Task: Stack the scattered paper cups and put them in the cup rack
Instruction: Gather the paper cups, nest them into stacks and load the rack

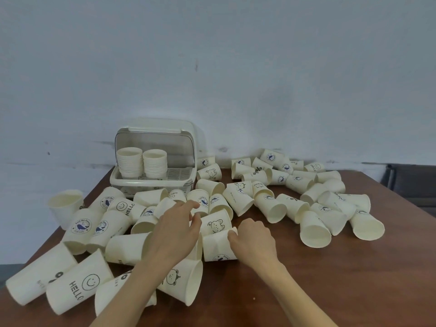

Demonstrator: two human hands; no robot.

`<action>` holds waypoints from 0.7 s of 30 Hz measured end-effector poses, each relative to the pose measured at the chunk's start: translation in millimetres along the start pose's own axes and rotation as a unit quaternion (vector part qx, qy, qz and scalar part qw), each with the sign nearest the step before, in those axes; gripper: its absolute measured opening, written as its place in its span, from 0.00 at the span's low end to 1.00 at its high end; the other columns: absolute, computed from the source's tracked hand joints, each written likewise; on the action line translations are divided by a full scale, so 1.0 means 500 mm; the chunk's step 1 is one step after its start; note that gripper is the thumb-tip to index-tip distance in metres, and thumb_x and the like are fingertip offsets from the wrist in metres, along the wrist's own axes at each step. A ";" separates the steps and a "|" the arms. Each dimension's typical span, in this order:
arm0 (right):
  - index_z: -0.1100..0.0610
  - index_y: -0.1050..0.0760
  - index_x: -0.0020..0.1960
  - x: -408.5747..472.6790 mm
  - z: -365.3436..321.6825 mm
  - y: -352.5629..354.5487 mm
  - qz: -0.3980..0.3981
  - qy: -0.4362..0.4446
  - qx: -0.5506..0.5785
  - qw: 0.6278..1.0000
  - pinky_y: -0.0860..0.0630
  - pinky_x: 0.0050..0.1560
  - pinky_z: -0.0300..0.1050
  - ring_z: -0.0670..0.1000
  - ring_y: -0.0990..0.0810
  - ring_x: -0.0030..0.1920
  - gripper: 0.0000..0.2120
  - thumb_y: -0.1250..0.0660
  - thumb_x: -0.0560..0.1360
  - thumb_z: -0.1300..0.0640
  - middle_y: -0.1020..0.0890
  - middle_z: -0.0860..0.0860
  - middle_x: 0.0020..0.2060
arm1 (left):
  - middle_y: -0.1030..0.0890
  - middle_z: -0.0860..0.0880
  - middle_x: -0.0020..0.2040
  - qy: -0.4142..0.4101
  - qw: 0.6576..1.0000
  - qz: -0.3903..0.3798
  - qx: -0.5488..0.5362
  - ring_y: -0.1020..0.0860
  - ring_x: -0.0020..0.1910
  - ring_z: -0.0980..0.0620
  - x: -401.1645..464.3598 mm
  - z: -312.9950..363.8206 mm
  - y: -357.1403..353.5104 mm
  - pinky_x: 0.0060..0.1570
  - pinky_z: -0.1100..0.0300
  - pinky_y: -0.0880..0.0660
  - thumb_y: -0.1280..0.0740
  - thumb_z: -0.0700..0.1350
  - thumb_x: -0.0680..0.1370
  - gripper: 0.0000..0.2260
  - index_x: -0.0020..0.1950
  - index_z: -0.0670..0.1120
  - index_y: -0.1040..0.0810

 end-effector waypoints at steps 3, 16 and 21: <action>0.54 0.38 0.35 -0.006 -0.005 0.003 0.000 -0.002 0.011 1.000 0.33 0.41 0.46 0.55 0.30 0.41 0.15 0.42 0.77 0.49 0.31 0.49 0.36 | 0.24 0.55 0.44 0.001 1.000 -0.004 0.004 0.25 0.44 0.54 -0.002 0.002 0.003 0.50 0.53 0.26 0.40 0.48 0.79 0.12 0.62 0.54 0.24; 0.57 0.29 0.37 -0.017 -0.049 0.062 0.067 0.064 0.026 0.995 0.27 0.39 0.47 0.56 0.25 0.40 0.12 0.42 0.76 0.52 0.25 0.51 0.35 | 0.34 0.54 0.50 -0.083 0.949 -0.251 0.171 0.33 0.49 0.57 -0.016 -0.016 -0.066 0.44 0.61 0.34 0.45 0.36 0.79 0.23 0.65 0.60 0.25; 0.56 0.29 0.38 -0.016 -0.068 0.075 0.094 0.089 0.021 0.991 0.31 0.36 0.46 0.55 0.26 0.39 0.12 0.42 0.77 0.52 0.26 0.50 0.34 | 0.35 0.52 0.52 -0.128 0.933 -0.269 0.202 0.32 0.58 0.53 -0.017 0.006 -0.075 0.49 0.59 0.33 0.42 0.35 0.78 0.24 0.65 0.60 0.25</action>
Point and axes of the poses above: each hand's wrist, its own x-axis towards the middle knuckle, its own y-axis out of the back of the hand, z = x × y, the point moved 9 cm from there along x, towards the middle knuckle
